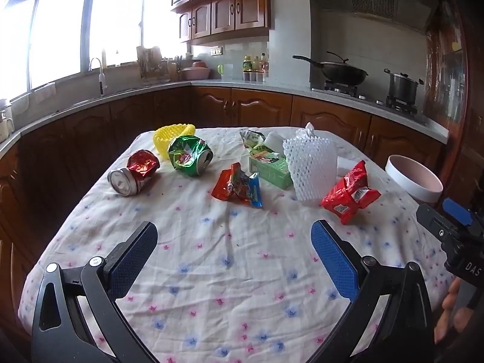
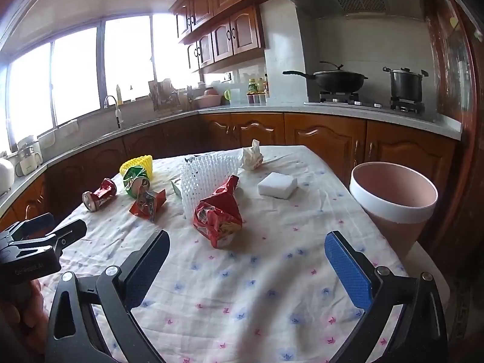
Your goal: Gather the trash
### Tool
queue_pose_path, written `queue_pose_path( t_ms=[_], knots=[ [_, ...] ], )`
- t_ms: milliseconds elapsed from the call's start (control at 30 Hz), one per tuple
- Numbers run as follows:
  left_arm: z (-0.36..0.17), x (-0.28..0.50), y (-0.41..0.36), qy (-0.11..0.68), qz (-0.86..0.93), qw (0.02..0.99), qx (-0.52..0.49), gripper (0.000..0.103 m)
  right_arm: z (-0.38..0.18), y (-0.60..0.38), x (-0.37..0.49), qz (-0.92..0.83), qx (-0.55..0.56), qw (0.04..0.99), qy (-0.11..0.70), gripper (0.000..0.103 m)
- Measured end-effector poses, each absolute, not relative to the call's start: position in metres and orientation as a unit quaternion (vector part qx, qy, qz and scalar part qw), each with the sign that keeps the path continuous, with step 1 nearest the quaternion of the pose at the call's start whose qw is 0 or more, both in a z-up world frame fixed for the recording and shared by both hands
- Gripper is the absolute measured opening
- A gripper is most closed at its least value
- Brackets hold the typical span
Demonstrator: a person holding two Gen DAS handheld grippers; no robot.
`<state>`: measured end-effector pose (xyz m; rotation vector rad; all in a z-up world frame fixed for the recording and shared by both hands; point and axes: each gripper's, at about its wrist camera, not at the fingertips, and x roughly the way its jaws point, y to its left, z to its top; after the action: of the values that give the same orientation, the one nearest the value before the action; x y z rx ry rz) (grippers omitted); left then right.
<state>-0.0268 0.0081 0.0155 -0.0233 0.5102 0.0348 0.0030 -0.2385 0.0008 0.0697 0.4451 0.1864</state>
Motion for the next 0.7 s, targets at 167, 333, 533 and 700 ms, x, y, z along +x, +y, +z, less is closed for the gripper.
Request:
queue_pose_path(
  t_ms=[167,333,533,700],
  knots=[
    [0.0155,-0.0270,0.0078,0.251,0.016,0.968,-0.010,0.103,0.0038,-0.2404,0.0034,0.096,0.040,0.970,0.221,0.103],
    [0.0153,-0.0258,0.0077,0.252,0.016,0.967,-0.010,0.103,0.0070,-0.2405,0.0010,0.096,0.041,0.971,0.215,0.103],
    [0.0150,-0.0256,0.0062,0.252,0.018,0.968,-0.009,0.103,0.0079,-0.2398,0.0007,0.099,0.041,0.971,0.215,0.103],
    [0.0151,-0.0252,0.0053,0.251,0.020,0.968,-0.008,0.103,0.0078,-0.2406,0.0006,0.101,0.045,0.970,0.216,0.103]
  ],
)
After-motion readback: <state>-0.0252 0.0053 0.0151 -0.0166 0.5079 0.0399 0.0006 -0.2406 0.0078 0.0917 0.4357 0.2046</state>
